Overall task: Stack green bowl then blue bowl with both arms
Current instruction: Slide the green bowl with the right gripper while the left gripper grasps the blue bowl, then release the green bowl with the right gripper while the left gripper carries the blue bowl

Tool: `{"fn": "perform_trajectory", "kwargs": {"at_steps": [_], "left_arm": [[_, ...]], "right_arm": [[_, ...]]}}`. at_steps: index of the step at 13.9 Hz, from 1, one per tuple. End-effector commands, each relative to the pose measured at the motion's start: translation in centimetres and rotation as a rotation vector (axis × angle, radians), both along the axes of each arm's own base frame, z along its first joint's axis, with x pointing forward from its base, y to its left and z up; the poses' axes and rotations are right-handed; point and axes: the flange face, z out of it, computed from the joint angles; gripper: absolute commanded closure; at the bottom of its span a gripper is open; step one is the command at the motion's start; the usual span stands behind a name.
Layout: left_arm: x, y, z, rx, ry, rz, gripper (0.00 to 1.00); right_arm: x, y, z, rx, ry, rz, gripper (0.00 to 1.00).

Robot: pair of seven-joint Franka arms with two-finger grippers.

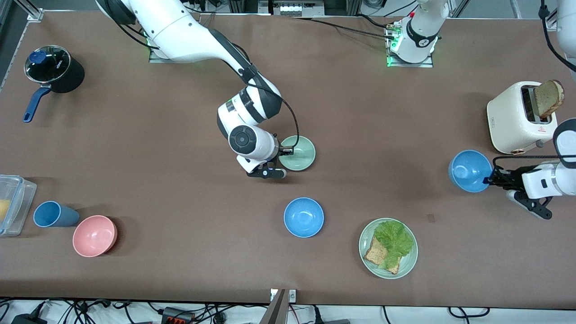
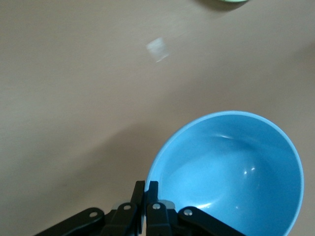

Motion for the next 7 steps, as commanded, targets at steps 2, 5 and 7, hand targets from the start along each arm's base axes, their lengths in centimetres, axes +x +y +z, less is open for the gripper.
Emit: {"fn": "perform_trajectory", "kwargs": {"at_steps": [2, 5, 7], "left_arm": [[-0.4, -6.0, 3.2, -0.021, 0.050, 0.094, 1.00], [-1.2, -15.3, 5.1, -0.008, 0.124, 0.225, 1.00], [-1.8, -20.7, 6.5, 0.005, 0.159, 0.338, 1.00]], "right_arm": [[3.6, -4.9, 12.5, -0.029, -0.033, -0.042, 0.00], [6.6, -11.0, 19.9, -0.123, -0.119, -0.015, 0.00], [8.0, -16.0, 23.1, -0.157, -0.161, -0.004, 0.00]]}}
